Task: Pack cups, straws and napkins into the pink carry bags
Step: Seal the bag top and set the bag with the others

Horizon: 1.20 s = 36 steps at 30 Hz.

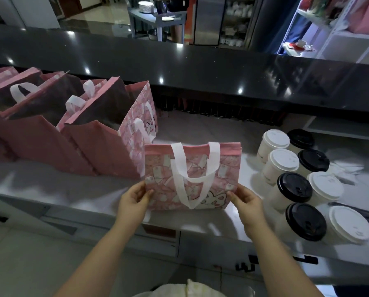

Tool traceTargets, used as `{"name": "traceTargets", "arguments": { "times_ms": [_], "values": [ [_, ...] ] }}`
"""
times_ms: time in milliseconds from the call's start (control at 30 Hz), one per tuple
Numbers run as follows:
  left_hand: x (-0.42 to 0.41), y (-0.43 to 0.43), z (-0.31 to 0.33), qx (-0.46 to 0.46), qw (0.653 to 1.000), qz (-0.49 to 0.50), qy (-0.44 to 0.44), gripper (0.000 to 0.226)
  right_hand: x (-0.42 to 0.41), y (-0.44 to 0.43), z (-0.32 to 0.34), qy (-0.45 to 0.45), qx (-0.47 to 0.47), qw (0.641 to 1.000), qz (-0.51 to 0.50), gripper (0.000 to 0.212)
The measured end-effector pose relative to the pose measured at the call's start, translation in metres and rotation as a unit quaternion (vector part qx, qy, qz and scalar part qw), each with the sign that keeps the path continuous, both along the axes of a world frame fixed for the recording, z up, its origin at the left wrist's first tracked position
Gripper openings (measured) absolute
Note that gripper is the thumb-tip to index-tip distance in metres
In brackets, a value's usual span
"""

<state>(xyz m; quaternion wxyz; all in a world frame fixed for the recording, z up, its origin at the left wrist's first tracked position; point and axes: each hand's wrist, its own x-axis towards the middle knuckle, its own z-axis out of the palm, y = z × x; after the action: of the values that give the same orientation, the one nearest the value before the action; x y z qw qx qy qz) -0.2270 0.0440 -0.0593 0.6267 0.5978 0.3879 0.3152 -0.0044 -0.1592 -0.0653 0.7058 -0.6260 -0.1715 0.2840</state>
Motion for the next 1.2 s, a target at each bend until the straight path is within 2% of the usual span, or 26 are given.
{"name": "traceTargets", "arguments": {
  "times_ms": [100,233,400,600,867,1033,1200],
  "values": [
    [0.009,0.006,0.003,-0.004,1.0,0.003,-0.007,0.028,0.0,0.007,0.001,0.002,0.004,1.0,-0.012,0.022],
    [0.011,0.005,-0.005,-0.039,0.999,0.018,-0.011,0.021,-0.004,0.006,-0.007,0.007,0.002,0.999,-0.032,0.024],
    [-0.013,-0.004,-0.03,-0.021,0.998,0.0,0.06,0.02,-0.005,-0.008,-0.026,0.017,-0.061,0.996,-0.064,0.025],
    [-0.01,0.001,-0.04,-0.048,0.997,0.024,0.059,0.01,-0.004,-0.006,-0.027,0.001,-0.093,0.994,-0.054,0.028],
    [-0.016,0.002,-0.046,-0.044,0.996,0.051,0.059,0.017,-0.01,-0.006,-0.032,0.018,-0.11,0.992,-0.059,0.027],
    [0.011,0.004,-0.013,-0.035,0.996,0.083,-0.004,0.025,0.001,0.009,0.002,0.019,-0.048,0.993,-0.106,0.019],
    [0.054,0.016,0.05,0.025,0.992,0.085,-0.086,0.023,0.026,0.03,0.068,-0.013,0.048,0.991,-0.121,0.027]
  ]
}}
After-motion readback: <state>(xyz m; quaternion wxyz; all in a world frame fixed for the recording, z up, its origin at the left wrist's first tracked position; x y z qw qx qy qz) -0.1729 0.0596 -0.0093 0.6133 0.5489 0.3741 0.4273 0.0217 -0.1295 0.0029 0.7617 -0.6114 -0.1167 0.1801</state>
